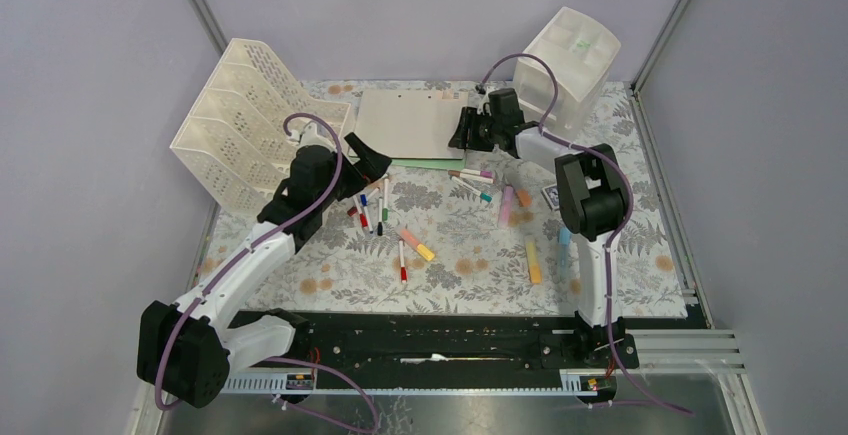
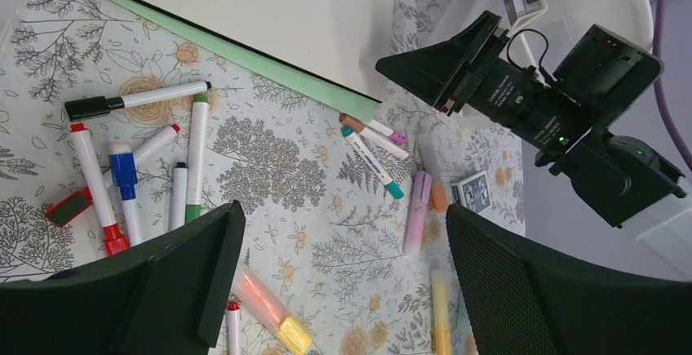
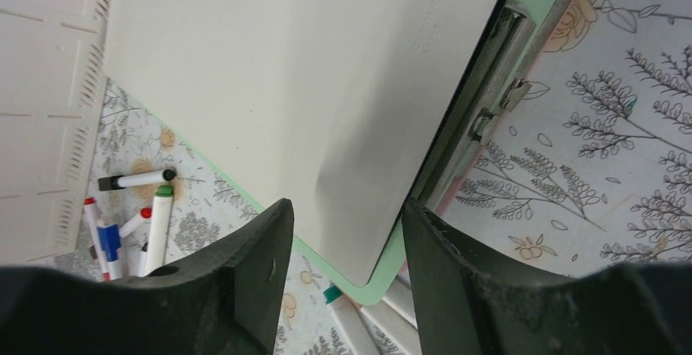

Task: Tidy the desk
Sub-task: Pick up the folder from the corner of the board.

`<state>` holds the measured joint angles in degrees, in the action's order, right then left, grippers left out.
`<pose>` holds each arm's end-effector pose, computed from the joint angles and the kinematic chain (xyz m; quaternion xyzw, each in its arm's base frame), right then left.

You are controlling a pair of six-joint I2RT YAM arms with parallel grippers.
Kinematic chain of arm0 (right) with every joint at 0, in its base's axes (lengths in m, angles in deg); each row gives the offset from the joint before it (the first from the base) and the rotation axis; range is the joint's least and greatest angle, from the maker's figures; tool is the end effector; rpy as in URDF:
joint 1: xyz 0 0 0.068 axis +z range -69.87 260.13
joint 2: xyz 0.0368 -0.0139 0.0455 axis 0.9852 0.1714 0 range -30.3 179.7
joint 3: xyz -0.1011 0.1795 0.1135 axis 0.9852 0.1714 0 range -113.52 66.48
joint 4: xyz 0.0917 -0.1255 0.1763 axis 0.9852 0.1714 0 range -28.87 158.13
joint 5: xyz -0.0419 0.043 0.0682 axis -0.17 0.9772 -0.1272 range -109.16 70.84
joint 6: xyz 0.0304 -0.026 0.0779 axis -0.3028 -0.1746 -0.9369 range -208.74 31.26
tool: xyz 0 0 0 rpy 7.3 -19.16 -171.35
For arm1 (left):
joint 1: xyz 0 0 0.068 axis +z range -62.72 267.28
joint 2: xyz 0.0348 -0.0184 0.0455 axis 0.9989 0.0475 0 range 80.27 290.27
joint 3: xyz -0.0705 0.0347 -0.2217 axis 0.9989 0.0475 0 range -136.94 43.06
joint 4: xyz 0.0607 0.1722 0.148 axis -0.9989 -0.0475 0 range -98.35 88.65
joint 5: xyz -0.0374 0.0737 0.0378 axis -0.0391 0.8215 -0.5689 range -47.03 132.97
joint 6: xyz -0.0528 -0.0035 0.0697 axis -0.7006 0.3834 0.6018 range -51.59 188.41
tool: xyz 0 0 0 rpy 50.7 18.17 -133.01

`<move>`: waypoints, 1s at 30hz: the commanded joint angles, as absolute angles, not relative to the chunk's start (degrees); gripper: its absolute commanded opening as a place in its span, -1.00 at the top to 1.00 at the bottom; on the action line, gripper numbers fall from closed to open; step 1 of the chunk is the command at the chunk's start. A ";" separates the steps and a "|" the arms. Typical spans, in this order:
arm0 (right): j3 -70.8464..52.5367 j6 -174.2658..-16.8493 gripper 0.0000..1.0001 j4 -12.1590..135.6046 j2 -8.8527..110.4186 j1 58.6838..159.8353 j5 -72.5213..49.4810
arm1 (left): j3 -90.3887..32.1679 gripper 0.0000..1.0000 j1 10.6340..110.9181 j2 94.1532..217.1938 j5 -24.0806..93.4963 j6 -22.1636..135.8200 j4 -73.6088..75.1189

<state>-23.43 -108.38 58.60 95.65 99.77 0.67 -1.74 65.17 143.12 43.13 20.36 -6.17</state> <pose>0.4480 0.1878 0.1355 -0.0816 0.8678 0.2995 0.3880 0.2610 -0.1057 0.2447 -0.1878 0.8119 -0.3167 0.4531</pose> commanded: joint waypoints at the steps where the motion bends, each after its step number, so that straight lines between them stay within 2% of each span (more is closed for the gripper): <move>1: -23.34 -111.52 -0.14 54.58 89.10 101.11 3.17 | -0.71 -0.97 65.15 142.35 40.57 20.78 -1.59; 12: -22.00 -118.37 0.04 54.01 85.96 102.16 5.08 | 5.17 -0.97 65.13 143.48 38.23 17.51 10.01; 18: -22.81 -120.91 0.16 54.26 86.56 102.25 5.13 | 5.55 -0.97 65.18 147.85 36.53 23.60 17.14; 23: -22.98 -123.09 0.41 54.36 87.33 102.27 3.73 | 3.49 -0.97 65.04 152.51 34.03 30.65 20.74; 27: -23.06 -124.84 0.72 54.07 87.66 102.20 3.42 | 1.12 -0.97 64.47 155.65 31.68 34.33 20.23; 30: -23.04 -125.75 0.96 53.92 87.12 102.15 2.93 | -0.71 -0.97 63.32 156.93 31.08 44.28 18.12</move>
